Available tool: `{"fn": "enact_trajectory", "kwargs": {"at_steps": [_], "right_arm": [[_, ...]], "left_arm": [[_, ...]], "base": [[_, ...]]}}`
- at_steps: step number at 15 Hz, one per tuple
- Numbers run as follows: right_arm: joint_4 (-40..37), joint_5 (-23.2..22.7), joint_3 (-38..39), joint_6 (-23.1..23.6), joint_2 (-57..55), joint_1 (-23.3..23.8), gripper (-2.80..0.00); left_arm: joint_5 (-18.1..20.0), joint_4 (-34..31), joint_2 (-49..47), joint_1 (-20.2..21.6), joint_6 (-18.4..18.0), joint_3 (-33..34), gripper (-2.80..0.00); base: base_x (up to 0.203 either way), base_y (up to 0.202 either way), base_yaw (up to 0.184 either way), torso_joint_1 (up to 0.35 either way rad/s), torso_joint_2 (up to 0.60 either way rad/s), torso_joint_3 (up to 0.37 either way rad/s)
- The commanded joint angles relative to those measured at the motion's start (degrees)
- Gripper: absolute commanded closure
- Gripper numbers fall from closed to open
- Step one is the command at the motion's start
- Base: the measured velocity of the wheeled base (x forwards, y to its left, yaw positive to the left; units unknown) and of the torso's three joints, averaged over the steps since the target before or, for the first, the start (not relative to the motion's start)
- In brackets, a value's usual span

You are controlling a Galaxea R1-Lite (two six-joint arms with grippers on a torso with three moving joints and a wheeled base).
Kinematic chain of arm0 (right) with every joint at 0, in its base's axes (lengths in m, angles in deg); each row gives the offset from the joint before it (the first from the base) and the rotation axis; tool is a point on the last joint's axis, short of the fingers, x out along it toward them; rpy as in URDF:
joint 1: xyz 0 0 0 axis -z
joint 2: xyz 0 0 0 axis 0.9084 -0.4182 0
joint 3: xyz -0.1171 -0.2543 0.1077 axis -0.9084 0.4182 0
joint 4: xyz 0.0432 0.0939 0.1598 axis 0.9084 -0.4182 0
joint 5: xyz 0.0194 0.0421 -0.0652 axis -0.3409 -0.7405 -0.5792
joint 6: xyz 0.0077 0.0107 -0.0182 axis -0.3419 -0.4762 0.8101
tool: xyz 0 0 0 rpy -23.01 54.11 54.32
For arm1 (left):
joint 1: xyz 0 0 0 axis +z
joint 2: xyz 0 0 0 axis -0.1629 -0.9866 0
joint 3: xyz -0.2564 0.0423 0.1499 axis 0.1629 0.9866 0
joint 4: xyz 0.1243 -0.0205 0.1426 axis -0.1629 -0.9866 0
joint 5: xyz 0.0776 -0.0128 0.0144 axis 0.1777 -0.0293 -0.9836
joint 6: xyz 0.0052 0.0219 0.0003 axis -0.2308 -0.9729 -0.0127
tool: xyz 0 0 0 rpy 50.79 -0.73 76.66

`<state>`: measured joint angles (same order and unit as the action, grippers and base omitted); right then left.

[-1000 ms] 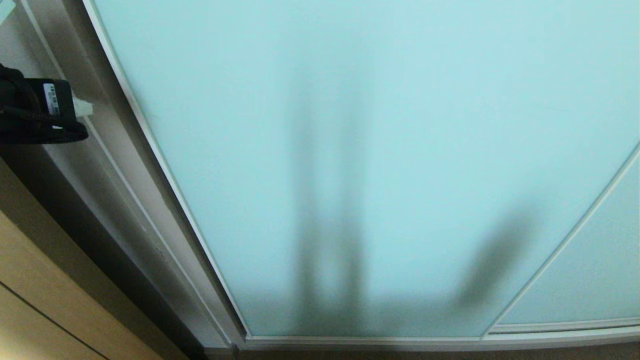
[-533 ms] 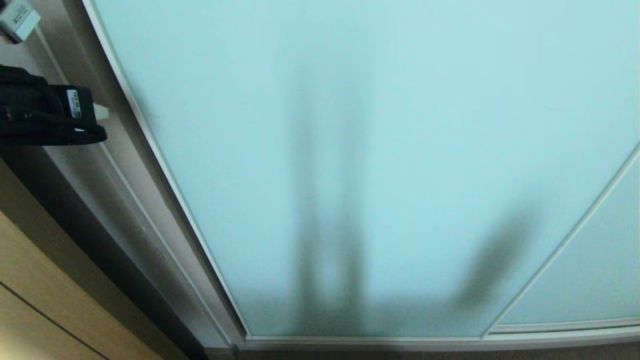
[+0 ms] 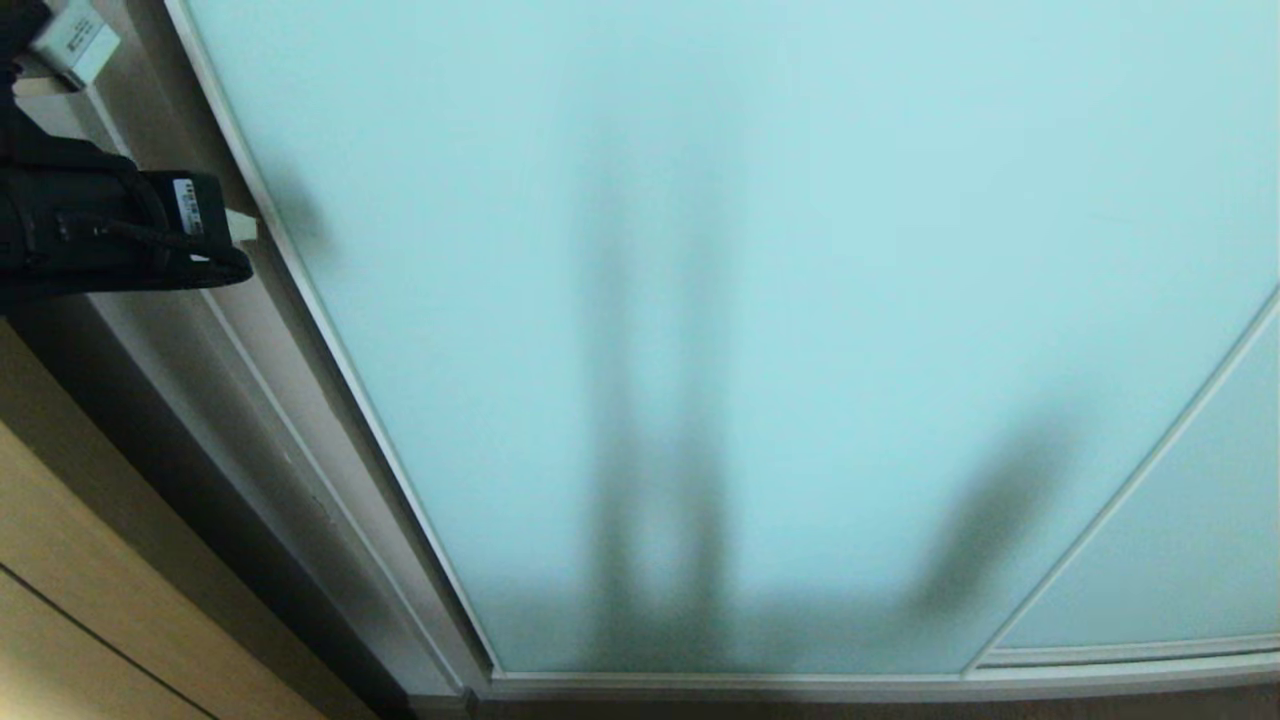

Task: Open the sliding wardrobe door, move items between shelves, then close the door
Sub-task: Open the door

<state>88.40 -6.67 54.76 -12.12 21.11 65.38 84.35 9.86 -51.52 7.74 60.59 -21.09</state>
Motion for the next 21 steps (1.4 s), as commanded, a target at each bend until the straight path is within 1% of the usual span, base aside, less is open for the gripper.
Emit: {"fn": "enact_trajectory", "kwargs": {"at_steps": [1, 4, 13, 21], "right_arm": [[0.0, 0.0, 0.0, 0.0, 0.0, 0.0, 0.0], [0.0, 0.0, 0.0, 0.0, 0.0, 0.0, 0.0], [0.0, 0.0, 0.0, 0.0, 0.0, 0.0, 0.0], [0.0, 0.0, 0.0, 0.0, 0.0, 0.0, 0.0]], "left_arm": [[0.0, 0.0, -0.4, -0.3, 0.0, 0.0, 0.0], [-0.1, 2.6, -1.1, -0.2, 0.4, 0.3, 0.0], [-0.1, 4.9, -4.2, -0.3, 0.3, 0.8, 0.0], [-0.1, 4.9, -4.5, -5.1, 1.7, 1.4, 0.0]], "base": [[0.0, 0.0, 0.0, 0.0, 0.0, 0.0], [0.0, 0.0, 0.0, 0.0, 0.0, 0.0], [0.0, 0.0, 0.0, 0.0, 0.0, 0.0], [0.0, 0.0, 0.0, 0.0, 0.0, 0.0]]}}
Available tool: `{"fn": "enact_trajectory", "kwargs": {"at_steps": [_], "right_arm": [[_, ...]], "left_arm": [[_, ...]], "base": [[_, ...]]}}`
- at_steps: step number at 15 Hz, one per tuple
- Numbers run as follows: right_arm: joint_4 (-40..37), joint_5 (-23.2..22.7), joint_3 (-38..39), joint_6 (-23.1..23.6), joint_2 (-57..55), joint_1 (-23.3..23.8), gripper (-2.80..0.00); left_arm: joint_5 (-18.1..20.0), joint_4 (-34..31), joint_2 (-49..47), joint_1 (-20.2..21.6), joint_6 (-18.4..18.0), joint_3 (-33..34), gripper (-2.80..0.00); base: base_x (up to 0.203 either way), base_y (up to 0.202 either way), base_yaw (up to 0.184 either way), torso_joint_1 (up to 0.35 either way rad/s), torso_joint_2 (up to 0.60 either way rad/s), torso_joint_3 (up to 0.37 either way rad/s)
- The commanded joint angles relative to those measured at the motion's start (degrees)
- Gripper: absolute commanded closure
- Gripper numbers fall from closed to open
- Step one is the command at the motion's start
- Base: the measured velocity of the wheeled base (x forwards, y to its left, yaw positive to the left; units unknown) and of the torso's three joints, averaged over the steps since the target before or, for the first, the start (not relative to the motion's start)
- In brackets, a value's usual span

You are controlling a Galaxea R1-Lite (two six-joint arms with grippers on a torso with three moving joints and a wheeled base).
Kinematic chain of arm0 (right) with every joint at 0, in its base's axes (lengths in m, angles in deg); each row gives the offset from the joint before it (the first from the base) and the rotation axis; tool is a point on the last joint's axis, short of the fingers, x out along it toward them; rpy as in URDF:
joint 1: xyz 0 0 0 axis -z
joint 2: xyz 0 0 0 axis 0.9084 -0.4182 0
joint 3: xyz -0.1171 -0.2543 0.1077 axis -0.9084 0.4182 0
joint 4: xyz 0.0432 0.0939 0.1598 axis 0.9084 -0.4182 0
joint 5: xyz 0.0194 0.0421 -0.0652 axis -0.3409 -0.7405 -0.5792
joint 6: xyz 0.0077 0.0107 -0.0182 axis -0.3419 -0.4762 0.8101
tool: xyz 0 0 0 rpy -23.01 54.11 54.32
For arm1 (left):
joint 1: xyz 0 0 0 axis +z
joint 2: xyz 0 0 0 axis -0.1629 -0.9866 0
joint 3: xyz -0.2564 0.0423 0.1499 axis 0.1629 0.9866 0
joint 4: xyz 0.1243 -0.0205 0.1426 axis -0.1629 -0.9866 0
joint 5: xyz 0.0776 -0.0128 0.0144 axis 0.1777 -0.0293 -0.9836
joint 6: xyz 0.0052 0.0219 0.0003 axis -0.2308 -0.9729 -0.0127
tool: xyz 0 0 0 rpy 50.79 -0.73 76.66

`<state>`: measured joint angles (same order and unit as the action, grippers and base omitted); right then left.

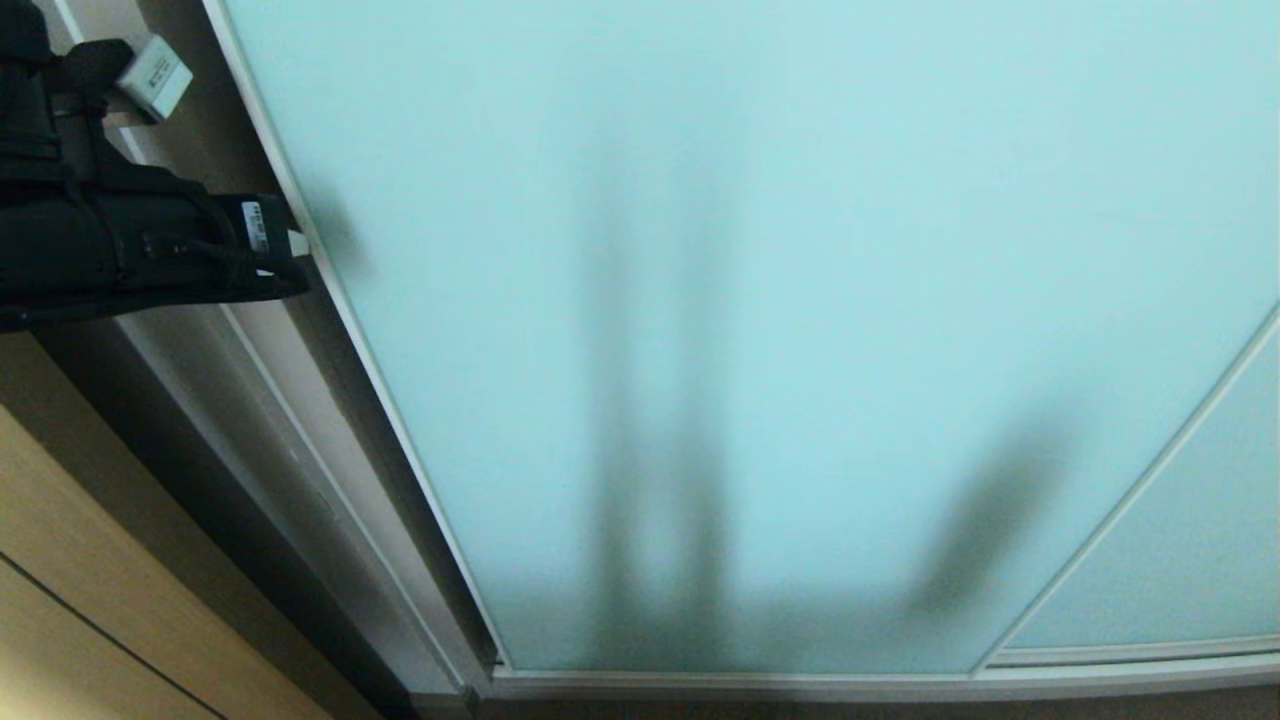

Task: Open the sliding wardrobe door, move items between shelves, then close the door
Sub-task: Open the door

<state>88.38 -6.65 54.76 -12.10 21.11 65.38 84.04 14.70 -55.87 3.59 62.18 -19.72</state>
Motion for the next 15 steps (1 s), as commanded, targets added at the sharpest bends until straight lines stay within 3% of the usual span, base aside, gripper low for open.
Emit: {"fn": "enact_trajectory", "kwargs": {"at_steps": [1, 7, 15], "right_arm": [[0.0, 0.0, 0.0, 0.0, 0.0, 0.0, 0.0], [0.0, 0.0, 0.0, 0.0, 0.0, 0.0, 0.0], [0.0, 0.0, 0.0, 0.0, 0.0, 0.0, 0.0]], "left_arm": [[0.1, 0.1, 0.1, -2.0, 0.1, 0.1, 0.0], [-0.3, 0.5, 0.9, -10.0, 0.6, 2.6, 0.0], [0.1, 10.9, 1.7, -18.4, 3.7, 7.5, 0.0]], "base": [[0.0, 0.0, 0.0, 0.0, 0.0, 0.0], [0.0, 0.0, 0.0, 0.0, 0.0, 0.0], [0.0, 0.0, 0.0, 0.0, 0.0, 0.0]]}}
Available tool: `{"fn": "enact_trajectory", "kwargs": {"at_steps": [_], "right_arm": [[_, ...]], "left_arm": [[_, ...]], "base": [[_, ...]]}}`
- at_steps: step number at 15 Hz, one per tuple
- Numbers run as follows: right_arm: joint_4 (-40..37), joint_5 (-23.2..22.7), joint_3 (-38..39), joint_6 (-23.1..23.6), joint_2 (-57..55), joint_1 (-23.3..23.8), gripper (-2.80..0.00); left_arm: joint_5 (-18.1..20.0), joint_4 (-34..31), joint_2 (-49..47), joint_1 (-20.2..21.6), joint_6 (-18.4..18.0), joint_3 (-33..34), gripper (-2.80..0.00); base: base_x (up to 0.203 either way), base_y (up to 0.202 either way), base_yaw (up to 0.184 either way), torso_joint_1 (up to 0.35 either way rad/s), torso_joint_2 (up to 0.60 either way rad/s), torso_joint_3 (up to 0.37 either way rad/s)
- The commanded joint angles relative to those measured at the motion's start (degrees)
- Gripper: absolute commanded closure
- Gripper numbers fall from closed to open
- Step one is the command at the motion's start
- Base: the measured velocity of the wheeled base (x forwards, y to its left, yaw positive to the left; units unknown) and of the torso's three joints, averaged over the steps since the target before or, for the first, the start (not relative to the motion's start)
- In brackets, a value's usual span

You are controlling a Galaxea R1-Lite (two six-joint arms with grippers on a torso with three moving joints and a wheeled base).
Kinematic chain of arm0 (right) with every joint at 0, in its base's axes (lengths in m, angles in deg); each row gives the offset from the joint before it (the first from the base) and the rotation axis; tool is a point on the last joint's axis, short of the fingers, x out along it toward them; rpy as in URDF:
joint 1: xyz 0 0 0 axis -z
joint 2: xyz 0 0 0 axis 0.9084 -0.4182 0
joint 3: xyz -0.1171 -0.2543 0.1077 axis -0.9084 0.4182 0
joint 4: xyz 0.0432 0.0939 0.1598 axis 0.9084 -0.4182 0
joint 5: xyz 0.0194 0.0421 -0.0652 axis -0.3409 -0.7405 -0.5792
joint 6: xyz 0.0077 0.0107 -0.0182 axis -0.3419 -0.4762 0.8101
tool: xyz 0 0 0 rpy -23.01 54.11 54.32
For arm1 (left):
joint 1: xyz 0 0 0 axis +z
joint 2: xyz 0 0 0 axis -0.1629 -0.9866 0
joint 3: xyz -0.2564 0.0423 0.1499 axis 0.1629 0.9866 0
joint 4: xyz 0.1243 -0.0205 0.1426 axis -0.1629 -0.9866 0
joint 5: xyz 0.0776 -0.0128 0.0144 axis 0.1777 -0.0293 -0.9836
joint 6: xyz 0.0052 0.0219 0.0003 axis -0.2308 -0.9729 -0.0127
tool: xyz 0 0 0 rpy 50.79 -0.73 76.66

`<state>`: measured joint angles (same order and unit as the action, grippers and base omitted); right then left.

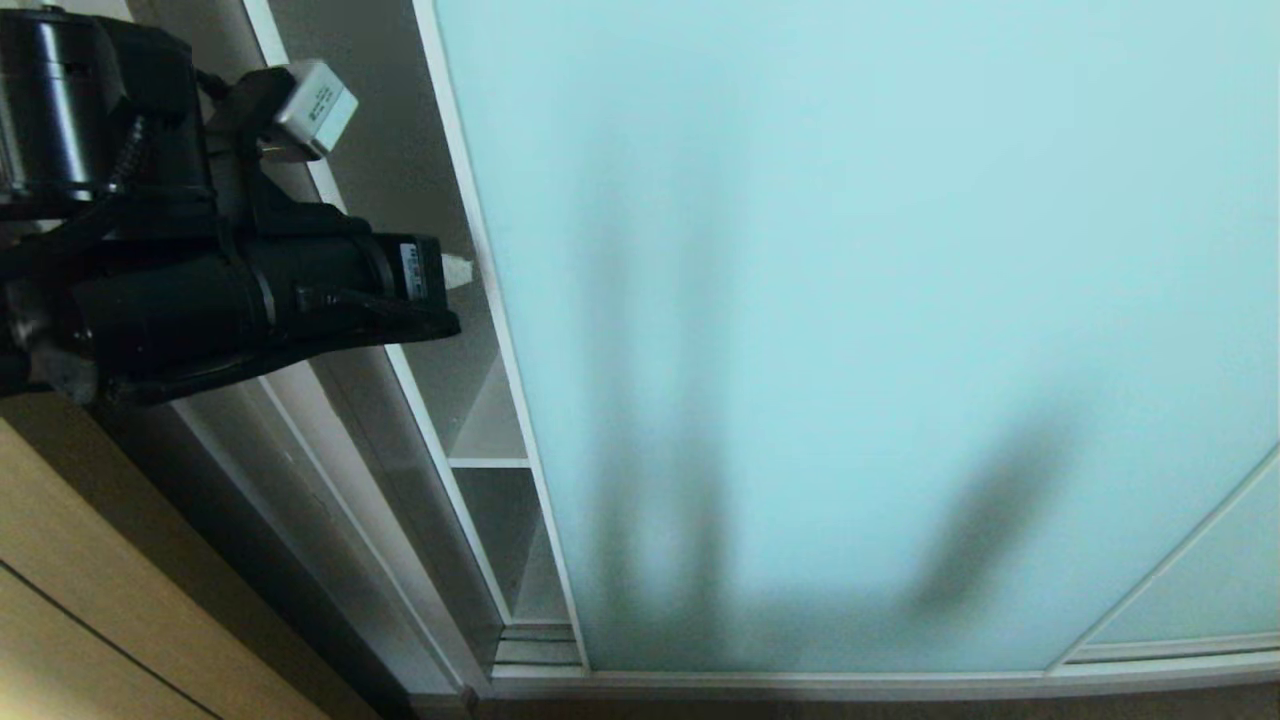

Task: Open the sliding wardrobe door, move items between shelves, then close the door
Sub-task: Open the door

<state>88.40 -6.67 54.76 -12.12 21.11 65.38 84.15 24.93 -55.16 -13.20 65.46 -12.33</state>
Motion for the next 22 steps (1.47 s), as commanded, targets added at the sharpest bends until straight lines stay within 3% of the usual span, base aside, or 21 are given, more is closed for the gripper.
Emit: {"fn": "enact_trajectory", "kwargs": {"at_steps": [1, 5, 10, 13, 17, 22], "right_arm": [[0.0, 0.0, 0.0, 0.0, 0.0, 0.0, 0.0], [0.0, 0.0, 0.0, 0.0, 0.0, 0.0, 0.0], [0.0, -0.1, 0.0, 0.0, 0.0, 0.0, 0.0], [0.0, 0.0, 0.0, 0.0, 0.0, 0.0, 0.0], [0.0, 0.0, 0.0, 0.0, 0.0, 0.0, 0.0], [0.0, 0.0, 0.0, 0.0, 0.0, 0.0, 0.0]], "left_arm": [[0.1, 1.2, 1.2, -3.5, 0.7, -0.1, 0.0], [0.6, 1.0, 6.8, -8.5, 4.8, 1.2, 0.0], [-0.5, -0.9, 12.2, -8.6, 5.0, 1.3, 0.0], [-3.4, -0.1, 8.1, -4.8, 4.9, -0.4, 0.0], [-6.5, 1.1, -2.6, -4.2, 4.6, -5.2, 0.0], [-8.5, 11.6, -12.0, -5.3, 2.3, -6.9, 0.0]], "base": [[0.0, 0.0, 0.0, 0.0, 0.0, 0.0], [0.0, 0.0, 0.0, 0.0, 0.0, 0.0], [0.0, 0.0, 0.0, 0.0, 0.0, 0.0], [0.0, 0.0, 0.0, 0.0, 0.0, 0.0], [0.0, 0.0, 0.0, 0.0, 0.0, 0.0], [0.0, 0.0, 0.0, 0.0, 0.0, 0.0]]}}
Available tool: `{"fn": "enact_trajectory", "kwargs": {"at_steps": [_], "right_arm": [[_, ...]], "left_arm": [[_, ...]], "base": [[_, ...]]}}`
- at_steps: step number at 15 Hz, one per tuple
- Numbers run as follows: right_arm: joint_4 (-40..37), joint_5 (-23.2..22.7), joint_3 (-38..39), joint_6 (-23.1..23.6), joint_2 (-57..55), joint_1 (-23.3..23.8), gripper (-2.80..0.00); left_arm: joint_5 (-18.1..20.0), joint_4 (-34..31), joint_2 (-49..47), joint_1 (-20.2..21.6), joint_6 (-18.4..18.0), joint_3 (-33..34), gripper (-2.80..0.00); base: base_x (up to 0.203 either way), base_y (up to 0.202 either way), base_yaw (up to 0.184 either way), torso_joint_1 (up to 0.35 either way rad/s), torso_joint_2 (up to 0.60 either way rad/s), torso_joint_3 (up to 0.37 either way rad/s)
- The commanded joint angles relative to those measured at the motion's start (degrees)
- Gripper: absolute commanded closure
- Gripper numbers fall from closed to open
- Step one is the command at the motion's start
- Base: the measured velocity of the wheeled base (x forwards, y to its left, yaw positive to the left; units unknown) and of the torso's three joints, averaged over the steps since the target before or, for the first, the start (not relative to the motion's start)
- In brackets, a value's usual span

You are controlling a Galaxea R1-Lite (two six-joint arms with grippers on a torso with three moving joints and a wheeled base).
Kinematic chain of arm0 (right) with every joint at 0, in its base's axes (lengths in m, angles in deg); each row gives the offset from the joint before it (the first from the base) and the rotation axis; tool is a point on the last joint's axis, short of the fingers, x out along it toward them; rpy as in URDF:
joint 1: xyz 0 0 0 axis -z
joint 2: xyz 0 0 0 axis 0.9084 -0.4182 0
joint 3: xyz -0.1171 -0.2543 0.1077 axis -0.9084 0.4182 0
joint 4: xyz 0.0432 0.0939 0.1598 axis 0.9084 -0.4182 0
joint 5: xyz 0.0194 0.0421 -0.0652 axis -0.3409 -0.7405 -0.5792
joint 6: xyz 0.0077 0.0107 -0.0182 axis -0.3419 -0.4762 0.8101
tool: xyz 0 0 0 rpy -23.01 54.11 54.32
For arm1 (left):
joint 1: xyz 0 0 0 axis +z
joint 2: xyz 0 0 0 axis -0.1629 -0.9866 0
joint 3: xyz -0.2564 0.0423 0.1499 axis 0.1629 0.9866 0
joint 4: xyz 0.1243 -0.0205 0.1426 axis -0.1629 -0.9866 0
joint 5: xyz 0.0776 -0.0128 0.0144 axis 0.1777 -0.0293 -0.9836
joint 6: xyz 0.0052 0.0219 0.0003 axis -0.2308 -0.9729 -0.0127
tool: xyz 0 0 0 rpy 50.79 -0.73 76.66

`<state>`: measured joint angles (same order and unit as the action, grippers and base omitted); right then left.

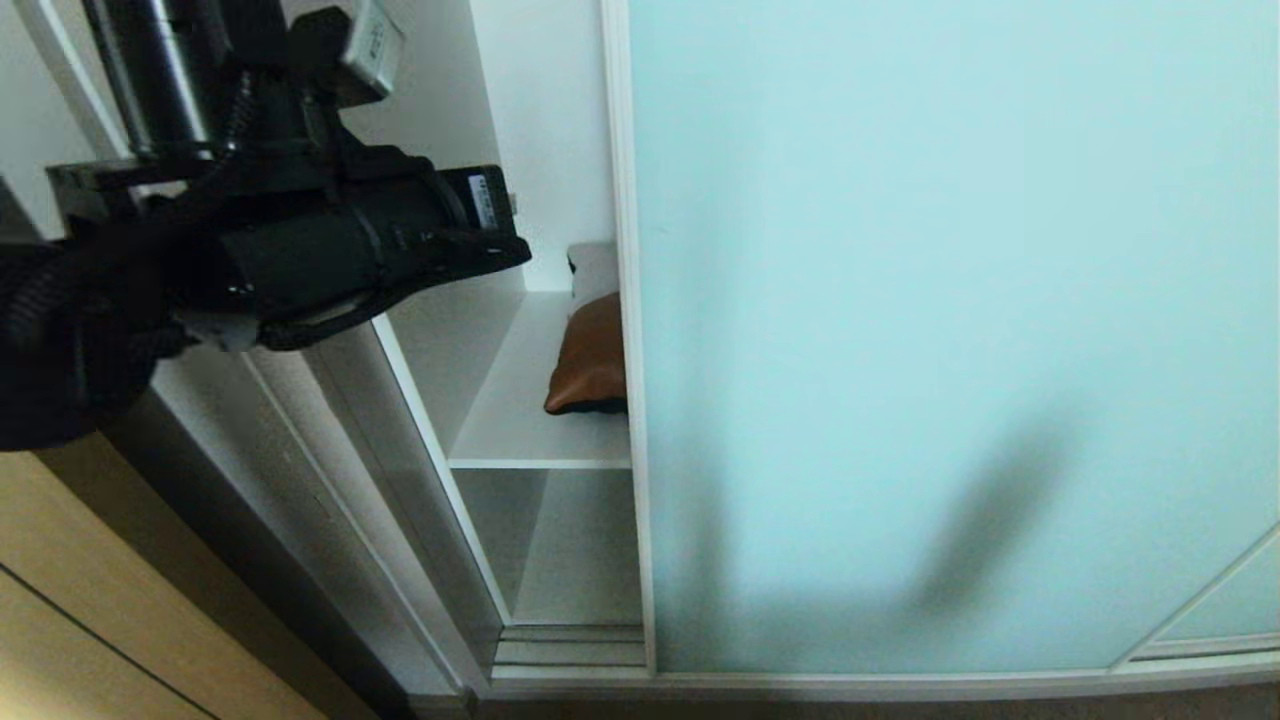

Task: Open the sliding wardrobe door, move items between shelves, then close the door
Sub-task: Open the door

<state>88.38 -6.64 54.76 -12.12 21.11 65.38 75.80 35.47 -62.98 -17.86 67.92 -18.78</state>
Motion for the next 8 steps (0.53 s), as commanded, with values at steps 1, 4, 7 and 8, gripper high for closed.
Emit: {"fn": "enact_trajectory", "kwargs": {"at_steps": [1, 4, 7, 8], "right_arm": [[0.0, 0.0, 0.0, 0.0, 0.0, 0.0, 0.0], [0.0, 0.0, 0.0, 0.0, 0.0, 0.0, 0.0], [0.0, 0.0, 0.0, 0.0, 0.0, 0.0, 0.0], [0.0, 0.0, 0.0, 0.0, 0.0, 0.0, 0.0]], "left_arm": [[-0.1, 1.3, -4.6, -1.4, -0.2, -0.6, 0.0], [0.0, 1.3, -5.0, -3.8, -0.3, -0.6, 0.0], [-0.2, 1.4, -6.6, -7.2, -0.3, -0.4, 0.0], [-1.2, 1.7, -7.5, -7.9, -0.4, -0.5, 0.0]], "base": [[0.0, 0.0, 0.0, 0.0, 0.0, 0.0], [0.0, 0.0, 0.0, 0.0, 0.0, 0.0], [0.0, 0.0, 0.0, 0.0, 0.0, 0.0], [0.0, 0.0, 0.0, 0.0, 0.0, 0.0]]}}
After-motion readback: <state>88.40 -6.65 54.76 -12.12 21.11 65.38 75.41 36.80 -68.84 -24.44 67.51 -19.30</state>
